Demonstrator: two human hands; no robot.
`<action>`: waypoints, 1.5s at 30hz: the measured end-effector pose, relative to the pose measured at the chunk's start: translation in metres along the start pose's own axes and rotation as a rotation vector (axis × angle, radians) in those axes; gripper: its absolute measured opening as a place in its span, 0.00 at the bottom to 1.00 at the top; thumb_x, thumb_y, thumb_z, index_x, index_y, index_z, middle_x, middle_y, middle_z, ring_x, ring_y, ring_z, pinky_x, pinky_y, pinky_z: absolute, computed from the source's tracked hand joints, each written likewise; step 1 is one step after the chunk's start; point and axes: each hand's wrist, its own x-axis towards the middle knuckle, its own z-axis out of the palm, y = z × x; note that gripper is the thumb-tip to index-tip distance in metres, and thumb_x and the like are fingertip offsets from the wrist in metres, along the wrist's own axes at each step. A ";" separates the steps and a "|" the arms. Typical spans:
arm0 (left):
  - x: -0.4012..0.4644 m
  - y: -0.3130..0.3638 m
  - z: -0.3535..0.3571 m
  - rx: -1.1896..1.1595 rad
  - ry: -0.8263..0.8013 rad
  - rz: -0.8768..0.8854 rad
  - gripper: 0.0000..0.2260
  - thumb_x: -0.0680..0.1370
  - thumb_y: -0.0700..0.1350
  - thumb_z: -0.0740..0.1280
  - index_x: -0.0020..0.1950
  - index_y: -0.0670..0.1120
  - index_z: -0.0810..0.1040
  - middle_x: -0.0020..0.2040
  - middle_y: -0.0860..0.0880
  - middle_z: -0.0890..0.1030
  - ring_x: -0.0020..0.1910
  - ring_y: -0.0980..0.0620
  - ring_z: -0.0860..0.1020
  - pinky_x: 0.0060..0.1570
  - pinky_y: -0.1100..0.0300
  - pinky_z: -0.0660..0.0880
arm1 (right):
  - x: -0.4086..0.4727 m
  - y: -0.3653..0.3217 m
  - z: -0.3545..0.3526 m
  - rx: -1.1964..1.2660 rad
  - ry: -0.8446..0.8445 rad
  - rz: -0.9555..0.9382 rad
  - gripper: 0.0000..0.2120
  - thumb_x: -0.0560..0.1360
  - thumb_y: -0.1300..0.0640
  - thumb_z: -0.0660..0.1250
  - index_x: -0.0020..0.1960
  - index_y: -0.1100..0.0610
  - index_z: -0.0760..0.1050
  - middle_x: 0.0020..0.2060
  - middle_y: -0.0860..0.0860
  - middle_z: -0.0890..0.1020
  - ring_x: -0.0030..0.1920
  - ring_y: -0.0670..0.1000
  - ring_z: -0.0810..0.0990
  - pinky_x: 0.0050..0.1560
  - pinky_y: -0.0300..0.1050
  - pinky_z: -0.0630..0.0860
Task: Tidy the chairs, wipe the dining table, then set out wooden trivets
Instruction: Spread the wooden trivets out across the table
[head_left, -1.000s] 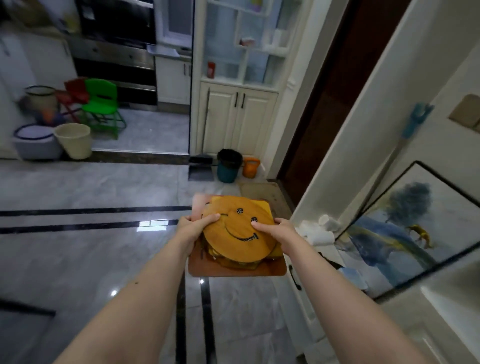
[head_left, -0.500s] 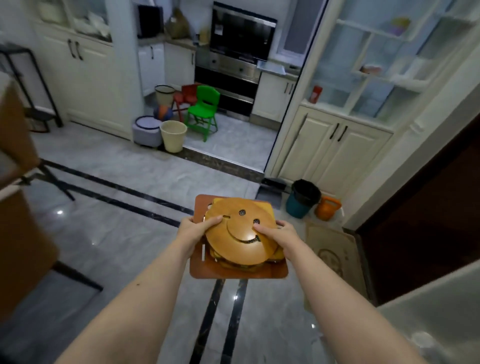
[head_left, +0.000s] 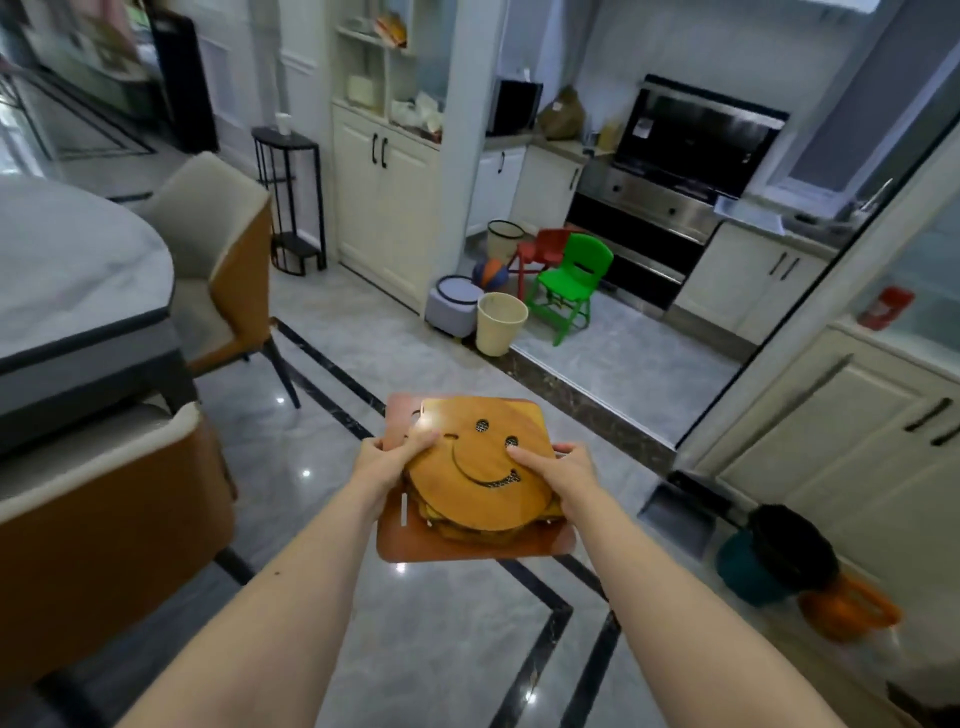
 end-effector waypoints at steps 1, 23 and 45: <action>0.016 0.010 -0.004 -0.009 0.015 -0.007 0.46 0.58 0.61 0.79 0.69 0.43 0.66 0.61 0.44 0.75 0.55 0.44 0.76 0.55 0.47 0.76 | 0.016 -0.012 0.009 -0.012 -0.014 0.003 0.38 0.57 0.47 0.83 0.58 0.54 0.65 0.54 0.51 0.73 0.51 0.52 0.75 0.42 0.45 0.75; 0.314 0.203 -0.081 -0.195 0.562 0.030 0.18 0.83 0.49 0.54 0.64 0.40 0.74 0.59 0.40 0.78 0.56 0.41 0.76 0.55 0.49 0.72 | 0.333 -0.256 0.226 -0.310 -0.464 -0.087 0.37 0.60 0.45 0.81 0.62 0.58 0.72 0.59 0.56 0.78 0.58 0.56 0.77 0.60 0.54 0.76; 0.475 0.318 -0.333 -0.363 1.158 0.122 0.13 0.84 0.47 0.54 0.52 0.44 0.76 0.44 0.47 0.75 0.39 0.51 0.72 0.42 0.58 0.67 | 0.433 -0.427 0.613 -0.547 -0.884 -0.288 0.39 0.64 0.42 0.78 0.67 0.57 0.67 0.62 0.54 0.76 0.62 0.57 0.75 0.58 0.53 0.74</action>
